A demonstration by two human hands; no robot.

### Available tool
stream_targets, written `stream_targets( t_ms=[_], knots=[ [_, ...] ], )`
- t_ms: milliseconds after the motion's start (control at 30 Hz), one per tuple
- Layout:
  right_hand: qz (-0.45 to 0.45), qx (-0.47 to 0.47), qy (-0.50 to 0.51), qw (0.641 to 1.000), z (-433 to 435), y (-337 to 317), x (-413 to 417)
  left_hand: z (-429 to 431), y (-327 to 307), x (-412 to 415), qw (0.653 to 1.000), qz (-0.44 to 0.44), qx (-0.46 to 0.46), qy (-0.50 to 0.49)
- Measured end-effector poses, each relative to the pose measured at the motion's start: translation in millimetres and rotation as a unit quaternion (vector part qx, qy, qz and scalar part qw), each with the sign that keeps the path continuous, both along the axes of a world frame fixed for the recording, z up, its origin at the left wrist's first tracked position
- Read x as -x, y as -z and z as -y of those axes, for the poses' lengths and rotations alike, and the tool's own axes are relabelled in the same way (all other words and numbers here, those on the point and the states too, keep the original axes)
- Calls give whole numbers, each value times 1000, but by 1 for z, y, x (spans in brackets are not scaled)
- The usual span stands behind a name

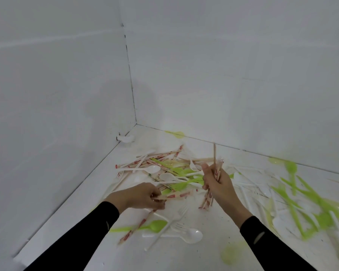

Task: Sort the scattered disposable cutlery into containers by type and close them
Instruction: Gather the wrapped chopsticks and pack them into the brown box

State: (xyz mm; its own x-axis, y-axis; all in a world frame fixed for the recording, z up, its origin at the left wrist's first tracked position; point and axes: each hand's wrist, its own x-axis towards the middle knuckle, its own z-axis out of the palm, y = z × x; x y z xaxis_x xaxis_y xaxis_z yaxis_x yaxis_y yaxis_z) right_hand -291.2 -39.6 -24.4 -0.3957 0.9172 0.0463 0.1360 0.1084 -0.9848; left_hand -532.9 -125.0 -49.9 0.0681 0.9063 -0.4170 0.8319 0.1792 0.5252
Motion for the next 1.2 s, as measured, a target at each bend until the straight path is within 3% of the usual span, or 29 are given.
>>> stream_targets(
  t_ms=[133, 233, 300, 400, 500, 633, 833, 1067, 1200],
  knots=[
    [28, 20, -10, 999, 2, 13, -3, -7, -17, 8, 989, 115, -81, -50],
    [24, 27, -19, 999, -3, 18, -3, -16, -32, 8, 944, 246, -144, -166],
    [45, 32, -33, 998, -7, 19, -5, -23, -43, 8, 911, 289, -189, -227],
    [85, 53, -59, 993, -14, 23, -4, -36, -46, 18, 887, 271, -250, -277],
    [99, 54, -44, 993, -30, 25, 2, -54, -38, 34, 895, 203, -262, -299],
    [211, -25, -7, 977, -65, 21, 12, -74, -29, 39, 897, 244, -223, -292],
    [467, -154, -19, 870, -113, 23, 25, -113, -20, 40, 937, 61, -217, -268],
    [539, -198, -95, 813, -130, 49, 31, -152, 8, 37, 958, -141, -168, -187],
    [552, -229, -121, 792, -124, 49, 25, -158, 23, 40, 955, -196, -153, -162]
  ],
)
